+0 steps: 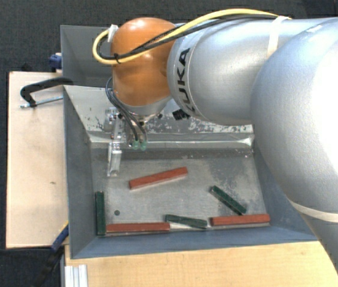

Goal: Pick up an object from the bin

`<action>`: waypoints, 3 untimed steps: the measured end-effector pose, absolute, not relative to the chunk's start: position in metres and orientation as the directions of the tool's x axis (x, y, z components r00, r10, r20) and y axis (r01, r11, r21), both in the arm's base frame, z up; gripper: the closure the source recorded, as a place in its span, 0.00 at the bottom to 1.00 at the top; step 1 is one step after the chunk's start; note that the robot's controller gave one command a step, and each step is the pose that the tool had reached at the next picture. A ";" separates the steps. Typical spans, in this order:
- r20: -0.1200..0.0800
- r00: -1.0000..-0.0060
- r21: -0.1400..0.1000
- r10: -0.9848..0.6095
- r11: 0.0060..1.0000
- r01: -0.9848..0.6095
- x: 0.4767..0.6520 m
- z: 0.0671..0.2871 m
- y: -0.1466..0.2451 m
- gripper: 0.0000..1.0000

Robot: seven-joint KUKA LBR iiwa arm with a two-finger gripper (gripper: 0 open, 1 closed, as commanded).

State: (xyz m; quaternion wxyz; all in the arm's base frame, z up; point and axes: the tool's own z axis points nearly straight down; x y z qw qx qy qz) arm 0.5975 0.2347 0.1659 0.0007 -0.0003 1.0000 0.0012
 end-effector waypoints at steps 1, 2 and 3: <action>-0.003 -0.994 0.001 -0.112 0.994 -0.112 0.585 0.116 0.183 0.00; -0.002 -0.909 0.000 -0.417 0.909 -0.417 0.576 0.088 0.174 0.00; -0.001 -0.916 0.002 -0.401 0.916 -0.401 0.578 0.081 0.122 1.00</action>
Offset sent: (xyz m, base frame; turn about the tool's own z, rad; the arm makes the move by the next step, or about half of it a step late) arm -0.0277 -0.0633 -0.0950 -0.5251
